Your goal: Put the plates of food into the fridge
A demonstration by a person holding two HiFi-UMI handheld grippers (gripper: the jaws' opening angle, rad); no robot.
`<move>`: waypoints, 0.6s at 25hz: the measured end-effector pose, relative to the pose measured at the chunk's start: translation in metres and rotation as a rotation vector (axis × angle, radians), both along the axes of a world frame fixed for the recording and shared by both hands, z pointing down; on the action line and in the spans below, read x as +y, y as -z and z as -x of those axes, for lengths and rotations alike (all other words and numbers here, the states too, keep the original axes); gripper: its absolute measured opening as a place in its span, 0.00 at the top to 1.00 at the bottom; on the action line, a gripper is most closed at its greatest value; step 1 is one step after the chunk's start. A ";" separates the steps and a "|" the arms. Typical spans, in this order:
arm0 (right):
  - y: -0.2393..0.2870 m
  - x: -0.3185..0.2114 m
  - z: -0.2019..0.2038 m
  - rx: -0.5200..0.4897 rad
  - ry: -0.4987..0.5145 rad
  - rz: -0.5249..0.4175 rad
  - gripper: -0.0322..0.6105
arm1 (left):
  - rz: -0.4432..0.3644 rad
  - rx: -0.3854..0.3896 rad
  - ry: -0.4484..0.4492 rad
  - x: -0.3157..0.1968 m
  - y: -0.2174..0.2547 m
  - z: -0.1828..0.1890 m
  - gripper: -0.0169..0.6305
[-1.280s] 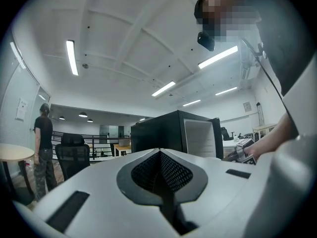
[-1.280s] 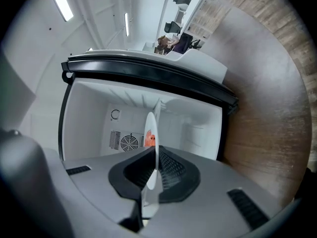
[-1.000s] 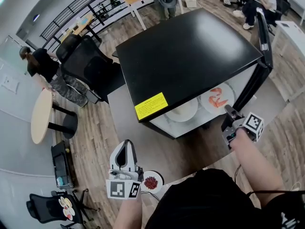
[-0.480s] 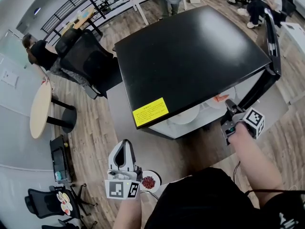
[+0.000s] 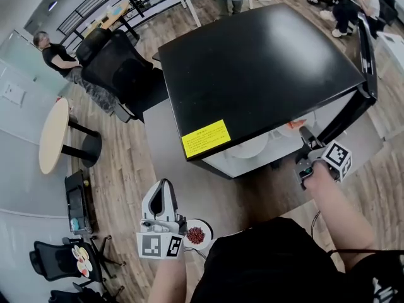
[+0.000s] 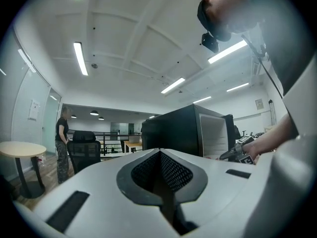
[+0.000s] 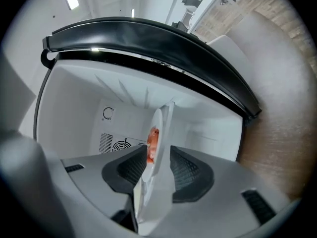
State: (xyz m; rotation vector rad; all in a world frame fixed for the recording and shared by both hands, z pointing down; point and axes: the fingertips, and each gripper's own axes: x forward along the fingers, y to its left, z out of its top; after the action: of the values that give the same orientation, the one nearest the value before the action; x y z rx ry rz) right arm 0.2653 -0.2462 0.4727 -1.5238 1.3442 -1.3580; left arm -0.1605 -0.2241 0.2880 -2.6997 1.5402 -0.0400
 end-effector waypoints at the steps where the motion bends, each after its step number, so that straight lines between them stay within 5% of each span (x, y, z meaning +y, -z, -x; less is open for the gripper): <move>1: 0.000 0.002 -0.001 0.010 0.004 0.007 0.75 | 0.003 -0.002 0.002 0.001 0.000 0.000 0.97; 5: 0.002 0.008 0.001 0.067 -0.005 0.000 0.74 | 0.005 -0.022 -0.004 0.010 -0.001 0.005 0.97; 10: 0.014 0.022 0.025 0.130 0.027 -0.054 0.74 | 0.015 0.049 0.035 0.023 -0.006 0.040 0.97; 15: 0.045 0.041 0.060 0.249 0.053 -0.220 0.74 | 0.017 0.055 0.017 0.046 -0.003 0.066 0.97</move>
State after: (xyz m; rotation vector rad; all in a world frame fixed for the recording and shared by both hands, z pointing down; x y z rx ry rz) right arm 0.2055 -0.2050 0.4280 -1.5512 1.6389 -1.0357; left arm -0.2270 -0.1783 0.2908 -2.7229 1.5853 0.0211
